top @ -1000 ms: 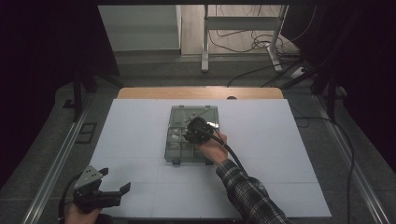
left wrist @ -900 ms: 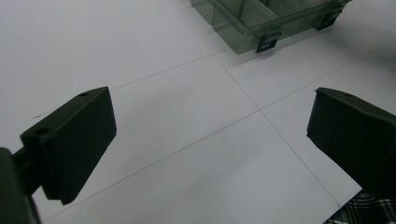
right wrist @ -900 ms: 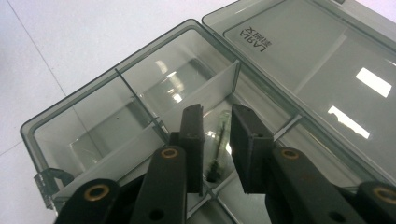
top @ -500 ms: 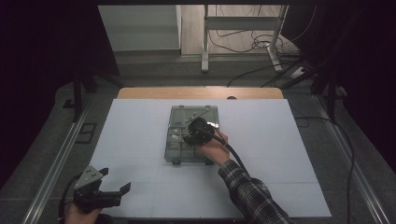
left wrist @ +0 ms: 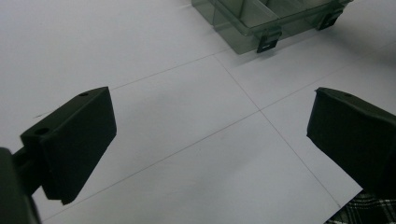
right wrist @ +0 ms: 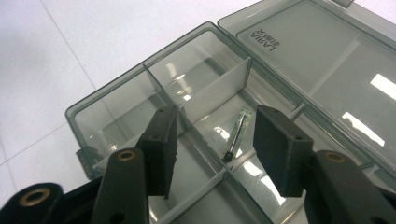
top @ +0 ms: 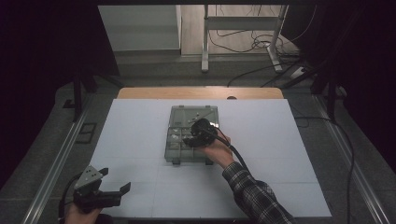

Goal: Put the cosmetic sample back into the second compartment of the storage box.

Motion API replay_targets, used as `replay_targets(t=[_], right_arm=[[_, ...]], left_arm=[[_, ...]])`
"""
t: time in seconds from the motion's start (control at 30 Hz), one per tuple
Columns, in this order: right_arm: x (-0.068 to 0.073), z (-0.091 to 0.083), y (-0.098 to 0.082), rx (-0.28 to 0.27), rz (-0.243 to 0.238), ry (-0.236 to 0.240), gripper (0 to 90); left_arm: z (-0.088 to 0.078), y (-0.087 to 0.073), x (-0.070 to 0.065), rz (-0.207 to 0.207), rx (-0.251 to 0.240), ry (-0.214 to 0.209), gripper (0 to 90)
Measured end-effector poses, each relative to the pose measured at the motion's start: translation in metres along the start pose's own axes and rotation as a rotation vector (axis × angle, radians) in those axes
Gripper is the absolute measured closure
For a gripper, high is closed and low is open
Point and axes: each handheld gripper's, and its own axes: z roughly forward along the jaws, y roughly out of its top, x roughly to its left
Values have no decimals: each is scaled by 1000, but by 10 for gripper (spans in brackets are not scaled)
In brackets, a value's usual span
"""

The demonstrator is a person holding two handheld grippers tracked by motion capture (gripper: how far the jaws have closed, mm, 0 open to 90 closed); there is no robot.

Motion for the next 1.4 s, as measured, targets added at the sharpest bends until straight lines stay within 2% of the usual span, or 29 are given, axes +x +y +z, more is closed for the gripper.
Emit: replay_targets(t=[0.13, 0.33, 0.5, 0.73, 1.03, 1.4], right_arm=[[0, -5, -3, -11, -13, -2, 459], [-2, -9, -6, -9, -6, -1, 427], [-1, -13, -11, 18, -27, -17, 392], [-3, -23, -17, 8, -12, -3, 317], [-3, -34, -23, 10, -20, 7, 288], [-5, -48, -32, 6, -28, -12, 245]], left_arm=[[0, 0, 0, -1, -1, -1, 19], [0, 0, 0, -2, -2, -2, 20], [0, 0, 0, -2, -3, -2, 20], [0, 0, 0, -2, -3, -4, 20], [0, 0, 0, -2, -3, -4, 20], [-1, 0, 0, 2, -4, -4, 20]])
